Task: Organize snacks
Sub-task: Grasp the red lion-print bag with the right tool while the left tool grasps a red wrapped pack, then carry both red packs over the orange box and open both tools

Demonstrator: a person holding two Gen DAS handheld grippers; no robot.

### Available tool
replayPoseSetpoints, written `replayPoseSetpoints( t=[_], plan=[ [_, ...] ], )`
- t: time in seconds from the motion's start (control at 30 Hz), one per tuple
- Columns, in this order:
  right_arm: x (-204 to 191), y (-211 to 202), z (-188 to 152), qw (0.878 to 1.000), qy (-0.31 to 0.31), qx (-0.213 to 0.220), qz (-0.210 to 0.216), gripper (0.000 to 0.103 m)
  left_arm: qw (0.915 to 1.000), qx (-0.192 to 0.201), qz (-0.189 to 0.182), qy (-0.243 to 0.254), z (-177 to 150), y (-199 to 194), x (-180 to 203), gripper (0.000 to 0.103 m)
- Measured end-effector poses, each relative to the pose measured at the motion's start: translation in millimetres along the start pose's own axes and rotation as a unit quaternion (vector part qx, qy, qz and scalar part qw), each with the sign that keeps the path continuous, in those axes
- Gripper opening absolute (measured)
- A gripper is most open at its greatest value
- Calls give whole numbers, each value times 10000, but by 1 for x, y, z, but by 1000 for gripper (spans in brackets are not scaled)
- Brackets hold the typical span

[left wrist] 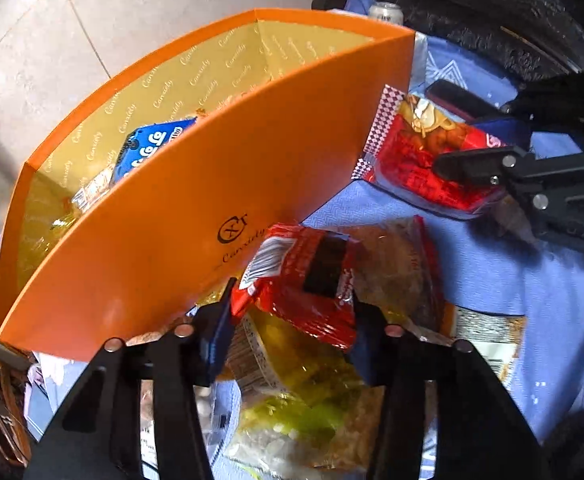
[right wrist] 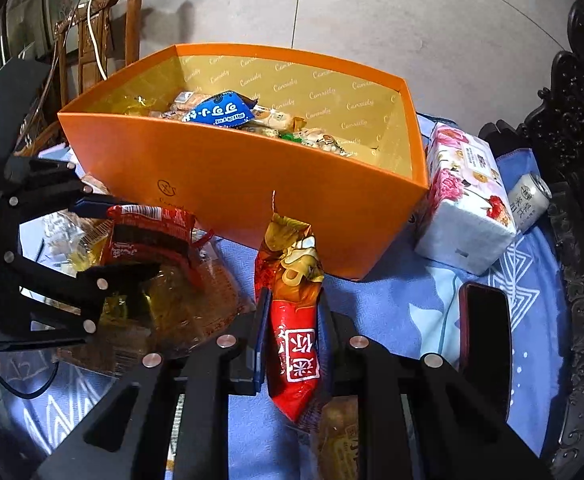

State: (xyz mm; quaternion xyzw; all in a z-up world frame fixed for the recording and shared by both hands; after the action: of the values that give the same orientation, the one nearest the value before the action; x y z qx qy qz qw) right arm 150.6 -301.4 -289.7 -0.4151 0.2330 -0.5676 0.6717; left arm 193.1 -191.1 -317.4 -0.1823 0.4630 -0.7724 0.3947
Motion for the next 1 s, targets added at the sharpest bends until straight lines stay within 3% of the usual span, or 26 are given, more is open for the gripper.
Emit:
replayPoseSetpoints(
  t=[0.27,0.6,0.77,0.93,0.97,1.0],
  plan=[
    [11,-33,-1,9959,840,200,267,20,9986,239,-236,-416,-1,-39,-2,44],
    [13,-89,14,9905,1111,756,276,20,9926,787,-333,-865,8,-112,-18,44],
    [15,-116,38,9850,1223,1165,342,20,9848,1170,-339,-1234,25,-147,-42,44],
    [21,-132,98,9749,1215,1828,369,21,9764,1735,-114,-1281,78,-168,-74,45],
    [24,-133,117,9709,1234,2028,312,21,9732,1859,-42,-1353,93,-169,-83,48],
    [26,-129,132,9682,1263,2138,315,25,9698,1889,43,-1540,108,-165,-96,75]
  ],
)
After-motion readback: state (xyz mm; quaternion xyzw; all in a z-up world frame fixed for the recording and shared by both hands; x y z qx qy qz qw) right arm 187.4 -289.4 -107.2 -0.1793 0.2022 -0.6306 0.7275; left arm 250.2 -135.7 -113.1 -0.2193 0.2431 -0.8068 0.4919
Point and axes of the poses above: each gripper's, at about its wrist camera, not at the fingertips, and y roughly the way its jaws point, x to its right, z to its top, the point moved 9 cm from there along y, roughly the way its jaws point, and after that the axes turned 7 degrees about -y, right-handed, at the moved point
